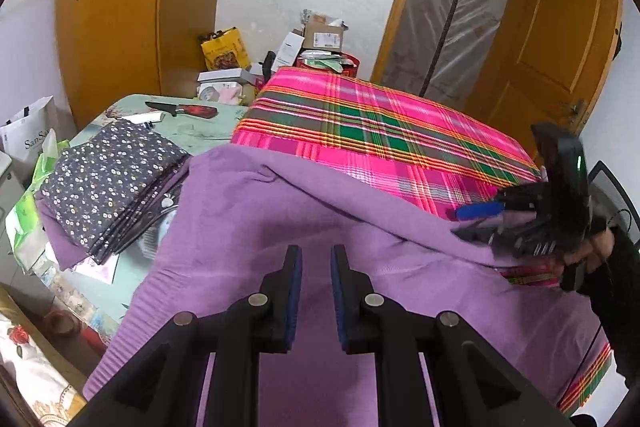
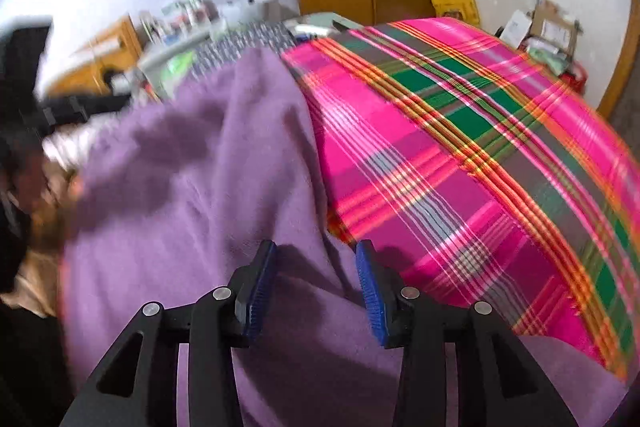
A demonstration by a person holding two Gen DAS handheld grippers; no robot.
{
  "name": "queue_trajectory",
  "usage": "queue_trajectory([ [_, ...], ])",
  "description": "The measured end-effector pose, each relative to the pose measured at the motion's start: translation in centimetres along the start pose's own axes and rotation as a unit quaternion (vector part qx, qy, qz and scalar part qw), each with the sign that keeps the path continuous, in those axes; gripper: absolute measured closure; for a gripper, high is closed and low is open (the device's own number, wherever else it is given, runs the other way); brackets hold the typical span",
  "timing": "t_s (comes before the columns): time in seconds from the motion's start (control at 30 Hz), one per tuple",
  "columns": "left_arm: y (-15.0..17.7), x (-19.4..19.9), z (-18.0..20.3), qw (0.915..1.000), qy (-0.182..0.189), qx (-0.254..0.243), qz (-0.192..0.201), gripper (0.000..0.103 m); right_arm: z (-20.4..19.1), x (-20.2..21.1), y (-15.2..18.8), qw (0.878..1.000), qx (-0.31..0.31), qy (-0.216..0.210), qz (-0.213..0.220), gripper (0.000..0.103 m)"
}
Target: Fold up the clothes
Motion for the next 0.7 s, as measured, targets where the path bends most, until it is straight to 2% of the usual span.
queue_trajectory([
  [0.07,0.2,-0.1,-0.1,1.0000,-0.001,0.003,-0.002,0.089,0.9,0.7,-0.9,0.999,-0.022,-0.023,0.021,0.060],
  [0.13,0.3,-0.1,-0.5,1.0000,-0.003,0.007,-0.004,0.089,2.2,1.1,-1.1,0.999,-0.028,-0.014,0.022,0.060],
  [0.2,0.3,-0.1,-0.8,0.9999,-0.005,0.012,-0.005,0.089,3.7,0.9,-0.4,1.000,-0.025,0.009,-0.001,0.060],
  [0.27,0.4,0.1,-1.0,0.9999,-0.005,0.012,-0.003,0.089,4.3,0.6,0.9,0.999,-0.019,0.013,-0.029,0.060],
  [0.4,0.4,-0.2,-1.0,0.9999,-0.005,0.013,-0.007,0.089,3.6,0.4,2.2,0.998,0.015,0.015,-0.053,0.060],
  [0.47,0.5,-0.4,-0.8,0.9999,-0.004,0.012,-0.011,0.089,3.3,0.2,2.2,0.997,0.034,0.029,-0.061,0.061],
  [0.53,0.5,-0.4,-0.5,0.9999,-0.001,0.010,-0.011,0.089,2.8,-0.2,2.3,0.994,0.065,0.047,-0.075,0.067],
  [0.6,0.6,-0.4,-0.3,0.9999,0.002,0.008,-0.010,0.089,2.0,-0.5,2.4,0.991,0.085,0.045,-0.088,0.087],
  [0.7,0.6,-0.3,-0.2,0.9999,0.004,0.009,-0.009,0.089,1.7,-1.0,2.4,0.990,0.095,0.037,-0.099,0.094],
])
Point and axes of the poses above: each gripper's, at about its wrist camera, not at the fingertips, and x roughly against the way its jaws point, z to its right, y to its underside, the point moved 10 cm from there along -x, roughly the way its jaws point, and after that the axes turned 8 degrees about -y, right-handed, at the moved point
